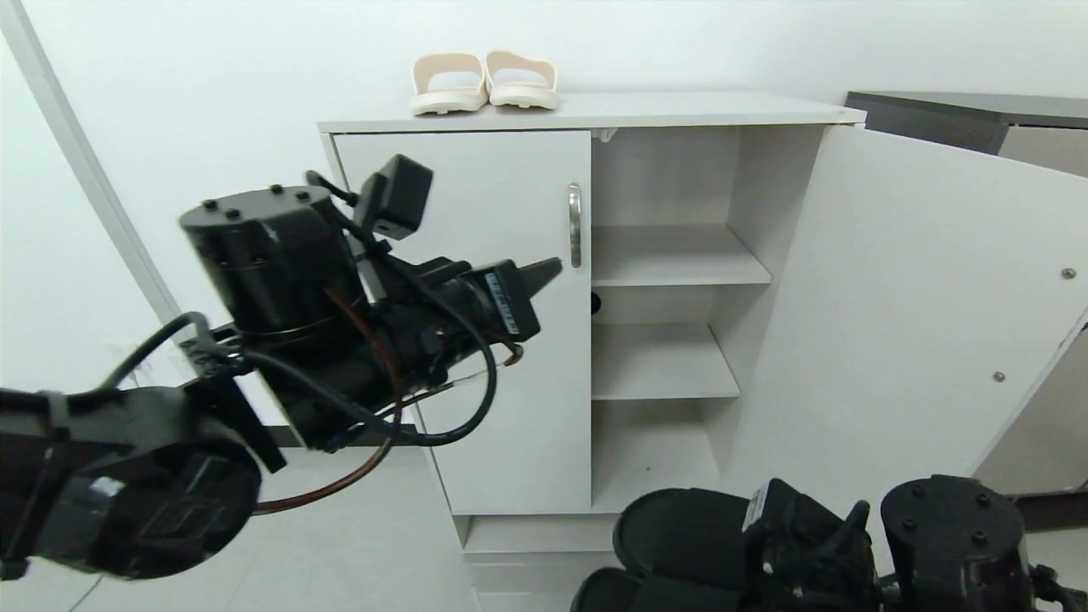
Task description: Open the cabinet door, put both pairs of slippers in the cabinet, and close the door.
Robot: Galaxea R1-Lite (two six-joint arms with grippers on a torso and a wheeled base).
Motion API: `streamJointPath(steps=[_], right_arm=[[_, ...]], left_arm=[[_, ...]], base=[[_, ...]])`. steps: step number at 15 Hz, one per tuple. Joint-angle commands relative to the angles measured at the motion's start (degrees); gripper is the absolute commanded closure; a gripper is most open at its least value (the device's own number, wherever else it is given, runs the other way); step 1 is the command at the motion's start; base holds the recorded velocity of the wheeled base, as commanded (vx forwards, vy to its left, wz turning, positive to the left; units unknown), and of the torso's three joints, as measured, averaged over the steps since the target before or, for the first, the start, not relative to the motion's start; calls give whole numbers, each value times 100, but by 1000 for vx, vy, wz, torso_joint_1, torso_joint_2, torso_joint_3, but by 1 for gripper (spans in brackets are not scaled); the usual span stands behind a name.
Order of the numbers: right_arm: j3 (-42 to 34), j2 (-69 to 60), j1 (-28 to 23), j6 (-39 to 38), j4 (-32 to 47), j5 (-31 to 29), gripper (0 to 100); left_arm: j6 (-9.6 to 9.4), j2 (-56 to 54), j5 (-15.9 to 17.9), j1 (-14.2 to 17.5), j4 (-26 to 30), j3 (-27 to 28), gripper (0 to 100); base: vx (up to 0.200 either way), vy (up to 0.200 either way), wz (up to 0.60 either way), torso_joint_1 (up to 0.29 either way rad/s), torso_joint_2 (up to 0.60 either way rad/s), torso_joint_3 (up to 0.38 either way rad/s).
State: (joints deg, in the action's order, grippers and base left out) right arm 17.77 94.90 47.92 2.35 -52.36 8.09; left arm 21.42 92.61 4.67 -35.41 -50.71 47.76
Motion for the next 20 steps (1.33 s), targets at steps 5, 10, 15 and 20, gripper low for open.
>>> streamJointPath(steps=[5, 10, 15, 20], right_arm=[[1185, 837, -178, -543, 6, -2198, 100], [2292, 2015, -477, -894, -2, -3947, 100], [2318, 2067, -503, -903, -2, -4061, 100], [2274, 2111, -503, -903, -2, -4061, 100]], left_arm=[[-771, -3223, -994, 1256, 1415, -1340, 100], [-1641, -6176, -1759, 2460, 4421, -2008, 100], [-1685, -8655, -1750, 4201, 4887, -3941, 100], [-1527, -8751, -238, 4227, 4280, -4767, 100]], base=[[0, 0, 0, 0, 0, 0], [0, 0, 0, 0, 0, 0], [0, 0, 0, 0, 0, 0], [0, 0, 0, 0, 0, 0]])
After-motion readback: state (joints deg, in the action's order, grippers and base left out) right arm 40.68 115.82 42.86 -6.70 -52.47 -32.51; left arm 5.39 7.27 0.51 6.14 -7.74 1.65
